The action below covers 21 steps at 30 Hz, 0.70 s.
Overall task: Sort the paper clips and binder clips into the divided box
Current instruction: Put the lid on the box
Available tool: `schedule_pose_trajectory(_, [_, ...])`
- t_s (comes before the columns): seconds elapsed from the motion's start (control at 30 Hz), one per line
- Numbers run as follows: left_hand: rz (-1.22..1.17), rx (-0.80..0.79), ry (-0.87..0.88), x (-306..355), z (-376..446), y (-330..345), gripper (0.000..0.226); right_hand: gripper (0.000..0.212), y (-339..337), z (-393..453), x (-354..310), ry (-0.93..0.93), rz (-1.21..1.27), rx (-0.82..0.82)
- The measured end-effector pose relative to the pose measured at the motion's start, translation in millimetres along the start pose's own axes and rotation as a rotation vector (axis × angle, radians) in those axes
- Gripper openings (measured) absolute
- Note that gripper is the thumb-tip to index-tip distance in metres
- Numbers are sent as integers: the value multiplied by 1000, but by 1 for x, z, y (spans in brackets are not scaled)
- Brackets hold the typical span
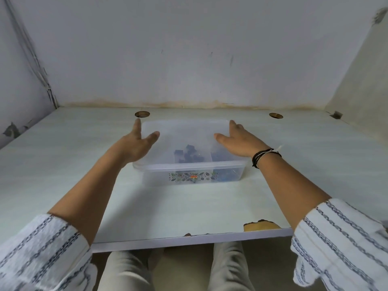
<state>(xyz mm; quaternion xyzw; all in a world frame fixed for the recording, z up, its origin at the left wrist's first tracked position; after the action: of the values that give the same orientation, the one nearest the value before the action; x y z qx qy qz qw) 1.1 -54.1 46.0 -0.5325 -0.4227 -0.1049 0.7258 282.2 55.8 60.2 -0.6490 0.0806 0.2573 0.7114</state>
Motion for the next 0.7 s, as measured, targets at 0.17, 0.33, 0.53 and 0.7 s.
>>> schedule_pose_trajectory(0.17, [239,-10,11,-5,7,6,85,92,12,1,5,-11,-60,-13])
schedule_pose_trajectory(0.33, [383,3,57,-4,13,6,88,91,14,5,6,-11,-72,17])
schedule_pose_trajectory(0.53, [423,144,114,0,20,3,73,84,11,13,5,-11,-166,44])
schedule_pose_trajectory(0.7, [315,304,117,23,64,-9,40,47,-3,59,3,-49,-109,180])
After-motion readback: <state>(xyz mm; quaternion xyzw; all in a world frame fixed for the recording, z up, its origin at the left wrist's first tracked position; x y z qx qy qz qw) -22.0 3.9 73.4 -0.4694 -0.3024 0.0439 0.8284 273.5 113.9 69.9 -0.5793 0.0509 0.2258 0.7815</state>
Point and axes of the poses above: each hand's wrist, its own z-axis towards the middle knuckle, its own y-axis out of the palm, x = y × z, the point moved 2 cm from there along z, towards the middle knuckle, and after that the axes turned 13 degrees about x, right-handed, at the moved point
